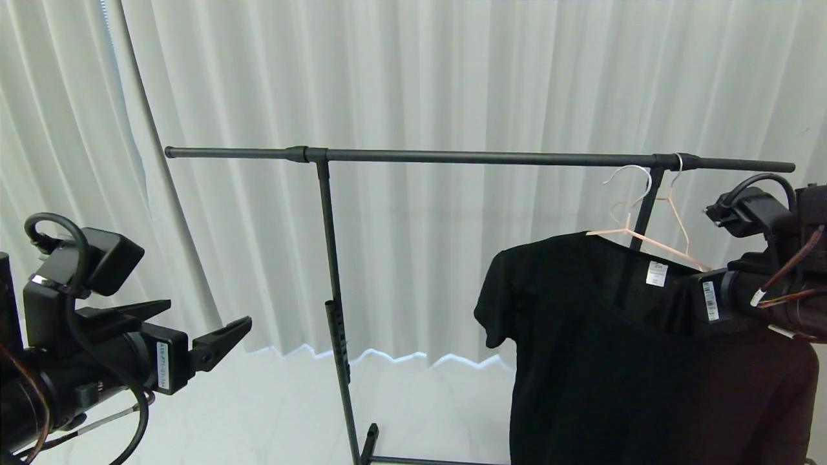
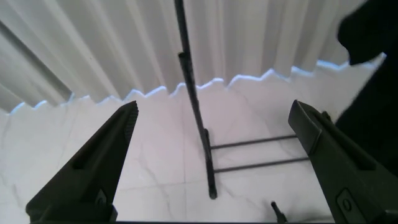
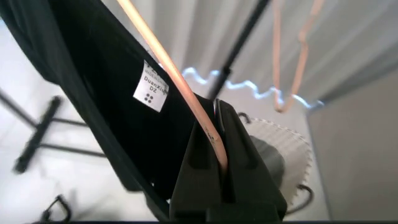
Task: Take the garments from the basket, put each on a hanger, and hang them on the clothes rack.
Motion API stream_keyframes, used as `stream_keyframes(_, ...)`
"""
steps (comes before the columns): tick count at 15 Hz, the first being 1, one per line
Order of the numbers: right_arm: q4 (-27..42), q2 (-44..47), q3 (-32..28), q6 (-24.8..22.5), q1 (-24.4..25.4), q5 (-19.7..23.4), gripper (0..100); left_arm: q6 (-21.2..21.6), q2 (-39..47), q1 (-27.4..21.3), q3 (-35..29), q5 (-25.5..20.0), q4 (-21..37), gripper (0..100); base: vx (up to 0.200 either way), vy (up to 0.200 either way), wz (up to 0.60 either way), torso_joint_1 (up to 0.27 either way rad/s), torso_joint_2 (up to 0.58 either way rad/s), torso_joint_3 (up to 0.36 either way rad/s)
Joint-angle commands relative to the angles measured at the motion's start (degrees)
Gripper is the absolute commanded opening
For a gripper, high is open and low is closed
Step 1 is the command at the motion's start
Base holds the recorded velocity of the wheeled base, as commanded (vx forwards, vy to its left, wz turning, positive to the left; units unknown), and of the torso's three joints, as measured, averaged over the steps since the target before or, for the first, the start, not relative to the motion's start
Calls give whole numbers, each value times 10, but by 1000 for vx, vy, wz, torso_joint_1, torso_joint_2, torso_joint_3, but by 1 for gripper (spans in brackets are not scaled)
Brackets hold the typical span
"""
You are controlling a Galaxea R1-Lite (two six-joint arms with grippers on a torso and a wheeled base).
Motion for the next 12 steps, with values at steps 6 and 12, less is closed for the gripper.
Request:
stream_keyframes(6,54,10,-27,0,0,-94,0,-2,71,3,-1,81,-70,100,0,0,0,0,0,0)
stream_keyframes(12,23,88,-129,13,2,-146,0,-1,69,-13,0,80,-70,100,33,0,0,0,1,0)
